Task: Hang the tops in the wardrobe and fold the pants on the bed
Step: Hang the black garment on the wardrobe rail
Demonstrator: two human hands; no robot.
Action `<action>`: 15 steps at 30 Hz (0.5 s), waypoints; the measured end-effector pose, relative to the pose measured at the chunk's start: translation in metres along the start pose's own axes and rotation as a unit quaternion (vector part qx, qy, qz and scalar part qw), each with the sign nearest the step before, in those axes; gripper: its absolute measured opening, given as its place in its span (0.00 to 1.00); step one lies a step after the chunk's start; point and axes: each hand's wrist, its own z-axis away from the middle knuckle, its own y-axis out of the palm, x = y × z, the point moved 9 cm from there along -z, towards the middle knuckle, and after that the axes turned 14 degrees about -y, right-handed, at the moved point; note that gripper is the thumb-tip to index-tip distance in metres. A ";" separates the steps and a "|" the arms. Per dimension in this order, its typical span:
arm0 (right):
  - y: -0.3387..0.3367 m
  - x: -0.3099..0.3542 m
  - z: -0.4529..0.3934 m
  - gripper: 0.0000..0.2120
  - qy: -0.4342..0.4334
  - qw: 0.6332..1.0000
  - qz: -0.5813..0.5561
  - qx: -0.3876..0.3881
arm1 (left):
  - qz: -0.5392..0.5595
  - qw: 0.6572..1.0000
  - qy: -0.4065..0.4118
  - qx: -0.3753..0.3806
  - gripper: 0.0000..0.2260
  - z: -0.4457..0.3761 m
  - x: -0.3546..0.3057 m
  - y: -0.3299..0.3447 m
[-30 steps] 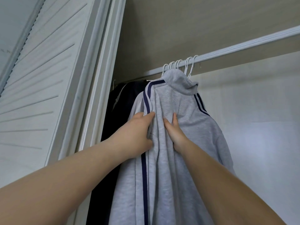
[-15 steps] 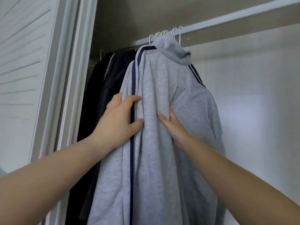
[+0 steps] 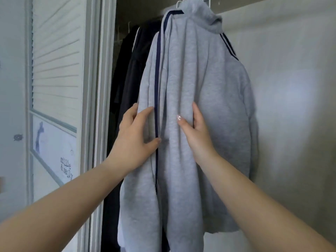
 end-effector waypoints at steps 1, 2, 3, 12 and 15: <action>0.003 0.006 0.012 0.42 0.005 1.000 -0.002 -0.004 | 0.001 1.000 -0.011 0.004 0.35 0.016 0.002 -0.002; 0.007 0.012 0.023 0.42 0.006 1.000 -0.006 -0.003 | 0.002 1.000 -0.019 0.005 0.34 0.028 0.004 -0.005; 0.013 0.018 0.038 0.41 0.007 1.000 -0.015 0.004 | 0.001 1.000 -0.031 0.002 0.34 0.044 0.007 -0.011; 0.064 0.090 0.155 0.26 0.022 0.990 -0.101 0.101 | 0.049 0.988 -0.149 -0.002 0.26 0.177 0.016 -0.090; 0.093 0.120 0.203 0.17 0.031 0.980 -0.126 0.148 | 0.089 0.976 -0.197 0.000 0.21 0.237 0.018 -0.129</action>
